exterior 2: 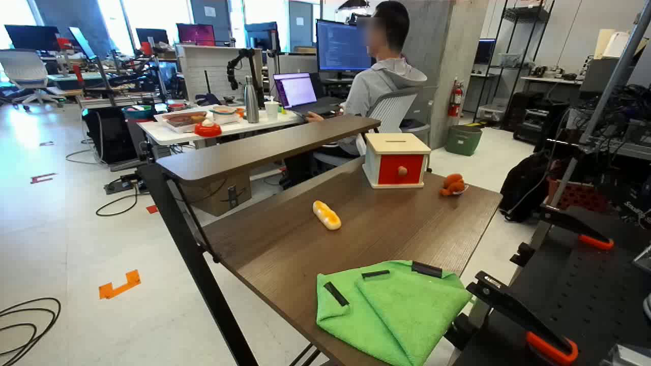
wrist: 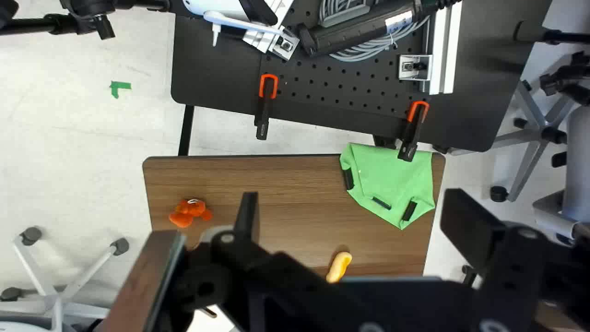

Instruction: Move the orange thing to the right

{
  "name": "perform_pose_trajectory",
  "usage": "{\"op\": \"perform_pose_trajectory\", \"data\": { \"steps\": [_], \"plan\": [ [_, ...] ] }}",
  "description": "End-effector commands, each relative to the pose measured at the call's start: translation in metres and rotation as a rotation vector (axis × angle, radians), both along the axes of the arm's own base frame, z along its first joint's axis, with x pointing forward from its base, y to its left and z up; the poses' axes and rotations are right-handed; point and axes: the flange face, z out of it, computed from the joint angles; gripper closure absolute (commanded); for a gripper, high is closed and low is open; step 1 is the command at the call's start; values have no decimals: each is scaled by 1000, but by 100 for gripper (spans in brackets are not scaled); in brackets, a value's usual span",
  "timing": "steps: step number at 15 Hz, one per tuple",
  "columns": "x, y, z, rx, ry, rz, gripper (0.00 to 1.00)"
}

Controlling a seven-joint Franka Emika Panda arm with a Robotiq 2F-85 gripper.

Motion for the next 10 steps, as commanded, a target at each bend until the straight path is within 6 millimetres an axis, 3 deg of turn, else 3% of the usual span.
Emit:
{"op": "perform_pose_trajectory", "data": {
  "steps": [1, 5, 10],
  "plan": [
    [0, 0, 1, 0, 0, 0, 0],
    [2, 3, 0, 7, -31, -37, 0],
    [41, 25, -30, 23, -81, -142, 0]
  ]
}}
